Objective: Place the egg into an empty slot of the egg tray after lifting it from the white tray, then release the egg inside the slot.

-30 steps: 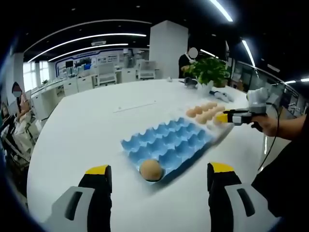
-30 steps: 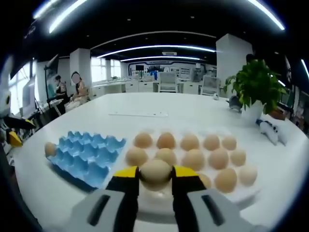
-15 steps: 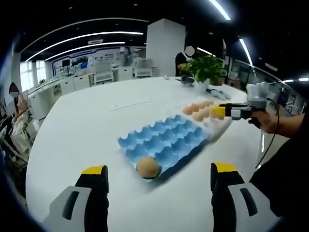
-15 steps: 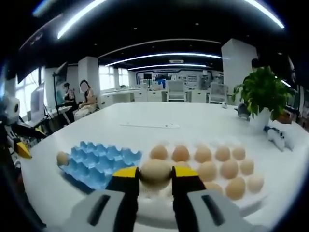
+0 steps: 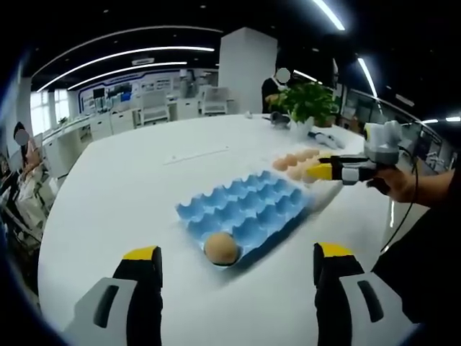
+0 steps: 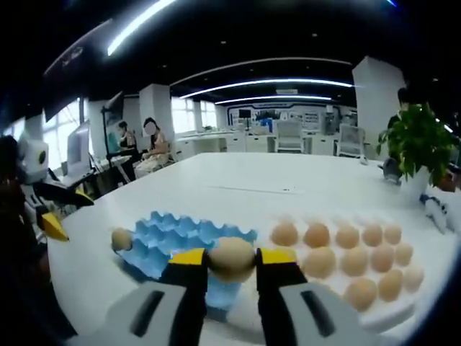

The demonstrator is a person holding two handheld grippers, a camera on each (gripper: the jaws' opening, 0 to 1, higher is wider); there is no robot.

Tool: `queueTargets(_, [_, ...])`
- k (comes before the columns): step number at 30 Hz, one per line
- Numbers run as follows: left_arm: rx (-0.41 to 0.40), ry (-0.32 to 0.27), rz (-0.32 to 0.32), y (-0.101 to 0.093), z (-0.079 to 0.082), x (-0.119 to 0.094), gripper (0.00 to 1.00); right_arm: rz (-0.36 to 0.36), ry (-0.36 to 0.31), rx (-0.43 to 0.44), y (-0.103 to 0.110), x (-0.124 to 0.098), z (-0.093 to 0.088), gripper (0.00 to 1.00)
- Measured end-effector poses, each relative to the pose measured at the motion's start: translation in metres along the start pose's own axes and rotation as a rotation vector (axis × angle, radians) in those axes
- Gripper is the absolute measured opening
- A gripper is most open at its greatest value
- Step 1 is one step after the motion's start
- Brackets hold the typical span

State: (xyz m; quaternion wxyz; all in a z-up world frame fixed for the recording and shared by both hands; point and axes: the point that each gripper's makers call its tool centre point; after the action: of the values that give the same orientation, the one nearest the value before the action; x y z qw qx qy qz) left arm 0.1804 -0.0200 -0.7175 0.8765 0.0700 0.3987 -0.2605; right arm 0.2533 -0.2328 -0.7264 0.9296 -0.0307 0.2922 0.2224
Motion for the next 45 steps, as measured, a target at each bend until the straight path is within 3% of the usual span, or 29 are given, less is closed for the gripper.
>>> queueTargets(8, [0.002, -0.017, 0.019, 0.003, 0.002, -0.001, 0.85, 0.097, 0.006, -0.078, 0.044, 0.013, 0.004, 0.26])
queueTargets(14, [-0.024, -0.026, 0.007, 0.004, 0.002, -0.002, 0.85, 0.117, 0.006, -0.095, 0.051, 0.013, 0.006, 0.26])
queueTargets(16, [-0.037, -0.028, -0.002, 0.003, 0.002, -0.002, 0.89, 0.129, 0.006, -0.092, 0.054, 0.013, 0.006, 0.26])
queueTargets(17, [-0.019, -0.022, -0.001, 0.003, 0.001, -0.002, 0.93, 0.132, 0.005, -0.091, 0.055, 0.013, 0.006, 0.26])
queueTargets(19, [0.090, 0.086, 0.042, 0.007, -0.014, 0.001, 0.96, 0.146, 0.005, -0.092, 0.059, 0.014, 0.006, 0.26])
queueTargets(20, [0.108, 0.101, 0.044, 0.005, -0.017, 0.002, 0.97, 0.151, 0.007, -0.096, 0.063, 0.015, 0.006, 0.26])
queueTargets(21, [0.137, 0.098, 0.043, 0.003, -0.015, 0.003, 0.98, 0.157, 0.006, -0.103, 0.066, 0.015, 0.006, 0.26])
queueTargets(26, [0.064, 0.040, -0.021, -0.006, -0.006, 0.001, 0.99, 0.198, 0.009, -0.121, 0.081, 0.020, 0.007, 0.26])
queueTargets(36, [0.079, 0.046, -0.026, -0.008, -0.005, 0.000, 0.99, 0.268, 0.018, -0.182, 0.107, 0.028, 0.009, 0.26])
queueTargets(45, [0.068, 0.036, -0.037, -0.007, -0.004, 0.000, 0.99, 0.287, 0.046, -0.234, 0.118, 0.035, 0.004, 0.26])
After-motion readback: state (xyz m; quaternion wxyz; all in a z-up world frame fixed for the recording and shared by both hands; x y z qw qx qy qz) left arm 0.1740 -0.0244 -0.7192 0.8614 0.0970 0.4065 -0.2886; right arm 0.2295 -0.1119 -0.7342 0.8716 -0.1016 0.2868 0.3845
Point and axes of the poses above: the point that each gripper's makers call its tool centre point, and the gripper's own axes: x roughly forward along the fingers, y roughly to its left, z roughly out of its top, and after that the axes turned 15 degrees about y, right-handed
